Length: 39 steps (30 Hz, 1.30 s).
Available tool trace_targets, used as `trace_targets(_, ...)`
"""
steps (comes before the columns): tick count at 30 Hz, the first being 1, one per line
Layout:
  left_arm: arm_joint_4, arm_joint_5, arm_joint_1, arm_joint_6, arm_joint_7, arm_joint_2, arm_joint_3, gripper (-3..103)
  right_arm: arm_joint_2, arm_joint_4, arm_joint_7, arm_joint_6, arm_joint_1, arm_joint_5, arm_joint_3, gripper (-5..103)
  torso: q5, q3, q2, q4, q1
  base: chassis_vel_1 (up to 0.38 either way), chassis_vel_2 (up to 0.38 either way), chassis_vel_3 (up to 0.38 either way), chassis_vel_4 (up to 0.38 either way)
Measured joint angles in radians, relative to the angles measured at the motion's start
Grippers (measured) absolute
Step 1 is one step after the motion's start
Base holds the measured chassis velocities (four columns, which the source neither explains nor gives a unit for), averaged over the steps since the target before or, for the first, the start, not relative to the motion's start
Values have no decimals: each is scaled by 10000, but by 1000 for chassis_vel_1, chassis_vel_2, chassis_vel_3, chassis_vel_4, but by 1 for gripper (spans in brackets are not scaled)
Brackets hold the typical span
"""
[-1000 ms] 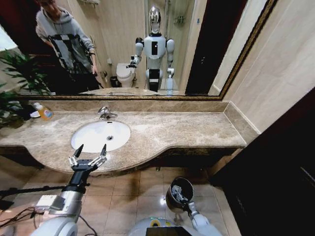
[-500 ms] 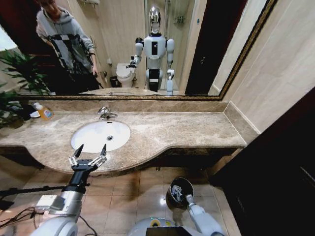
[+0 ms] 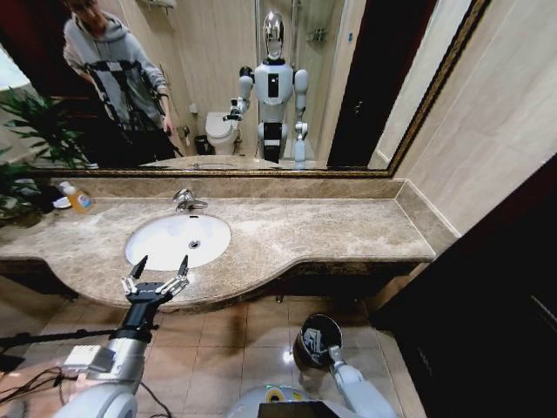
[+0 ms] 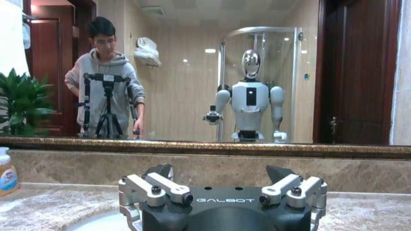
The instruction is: Pick up the trash from the sink and place it in the trash bin.
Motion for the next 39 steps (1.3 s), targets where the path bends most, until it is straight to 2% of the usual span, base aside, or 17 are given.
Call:
trace_targets(2,0,0,0,0,0,0,0,100,0,171,-2,2,-132,-13,35,99,0,0,0,0,0,0,0,0,0)
trace_targets(12,0,0,0,0,0,0,0,100,-83,1316,0,116,-873,369,102,100,1,0,0,0,0,0,0,0,0)
trace_targets(14,0,0,0,0,0,0,0,100,-135,2527,-17,98,-1491,1156,263,100,3,0,0,0,0,0,0,0,0)
trace_targets(15,0,0,0,0,0,0,1,100,-191,3483,39,4,-1992,1949,340,100,4,0,0,2,0,0,0,0,0)
trace_targets(16,0,0,0,0,0,0,1,100,-191,3483,39,4,-1992,1949,340,100,4,0,0,2,0,0,0,0,0)
trace_targets(17,-1,0,0,0,0,0,0,100,-245,4547,86,-4,-2555,2527,513,100,4,0,0,1,0,0,0,0,0)
trace_targets(19,-1,0,0,0,-1,0,0,100,-204,6243,121,77,-3378,2884,1176,100,-1,0,1,-3,0,0,0,0,0)
trace_targets(20,-1,0,0,0,-1,0,0,100,-204,6243,121,77,-3378,2884,1176,100,-1,0,1,-3,0,0,0,0,0)
trace_targets(24,0,0,0,0,0,0,0,100,-132,10059,570,-184,-4846,3605,2100,100,0,-1,0,-1,-1,0,0,0,0)
trace_targets(25,0,0,0,0,0,0,0,100,-132,10059,570,-184,-4846,3605,2100,100,0,-1,0,-1,-1,0,0,0,0)
trace_targets(29,0,0,0,0,0,0,0,100,32,13392,800,-509,-6048,3695,2383,100,0,-1,0,0,-1,0,0,0,0)
trace_targets(30,0,0,0,0,0,0,0,100,32,13392,800,-509,-6048,3695,2383,100,0,-1,0,0,-1,0,0,0,0)
trace_targets(33,0,0,0,0,0,0,0,100,289,15293,1101,-575,-6820,3541,2350,100,-1,0,1,-1,-1,0,0,0,0)
trace_targets(39,-1,0,0,0,0,0,0,100,540,16668,1289,-408,-7420,3049,2167,100,0,0,0,0,0,0,0,0,0)
